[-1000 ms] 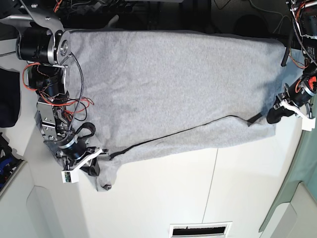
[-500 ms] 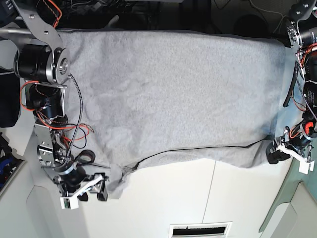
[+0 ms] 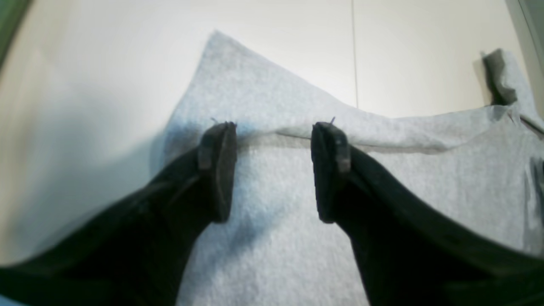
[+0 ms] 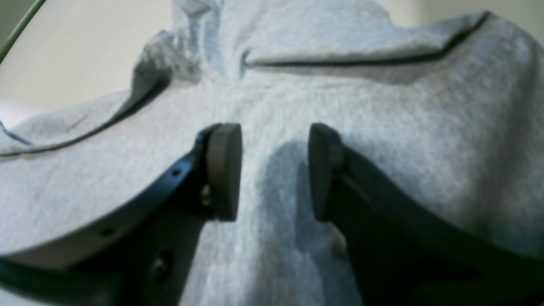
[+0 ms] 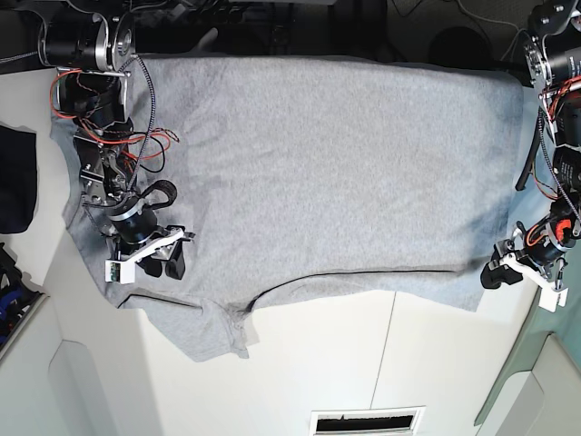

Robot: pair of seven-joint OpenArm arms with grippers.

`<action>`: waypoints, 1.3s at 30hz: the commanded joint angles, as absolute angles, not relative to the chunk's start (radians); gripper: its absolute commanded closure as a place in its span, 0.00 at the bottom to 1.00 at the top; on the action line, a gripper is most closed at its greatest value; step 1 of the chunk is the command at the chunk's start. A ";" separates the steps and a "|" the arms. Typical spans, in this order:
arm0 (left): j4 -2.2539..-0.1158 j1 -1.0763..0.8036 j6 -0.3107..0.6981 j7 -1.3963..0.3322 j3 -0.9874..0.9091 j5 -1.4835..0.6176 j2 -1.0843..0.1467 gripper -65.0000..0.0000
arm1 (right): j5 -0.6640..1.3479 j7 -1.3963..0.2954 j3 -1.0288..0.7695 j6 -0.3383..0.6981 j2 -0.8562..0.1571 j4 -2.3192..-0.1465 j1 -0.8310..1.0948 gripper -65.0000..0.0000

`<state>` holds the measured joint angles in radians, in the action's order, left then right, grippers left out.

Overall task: Layout the t-shirt on the table in an organized manner, then fold the t-shirt properly
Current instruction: 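Grasp the shirt side edge with the left gripper and pull it outward, then press both grippers onto the shirt body and smooth wrinkles outward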

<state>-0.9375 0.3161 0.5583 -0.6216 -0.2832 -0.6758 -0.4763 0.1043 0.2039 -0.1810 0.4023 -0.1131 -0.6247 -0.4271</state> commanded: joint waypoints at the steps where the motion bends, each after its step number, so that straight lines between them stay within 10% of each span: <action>1: -0.950 0.334 0.573 -0.624 -0.278 -0.709 -0.493 0.52 | 0.116 0.240 -0.181 0.381 -0.118 -0.646 -0.463 0.62; 6: -0.957 0.312 0.698 -0.785 -0.235 -0.879 -0.460 0.56 | 0.011 0.230 -0.181 0.319 -0.118 -0.646 -0.476 0.65; 10: -0.987 0.260 0.698 -0.794 -0.188 -0.952 -0.395 0.75 | -0.070 0.160 -0.181 0.327 -0.125 -0.646 -0.457 1.00; 27: -1.071 0.023 0.698 -0.790 -0.169 -0.936 -0.313 0.78 | 0.043 0.105 -0.181 0.416 -0.171 -1.020 -0.123 1.00; 39: -1.277 0.017 0.698 -0.729 -0.168 -0.896 -0.307 0.78 | 0.112 -0.017 -0.170 0.488 -0.130 -1.080 -0.271 1.00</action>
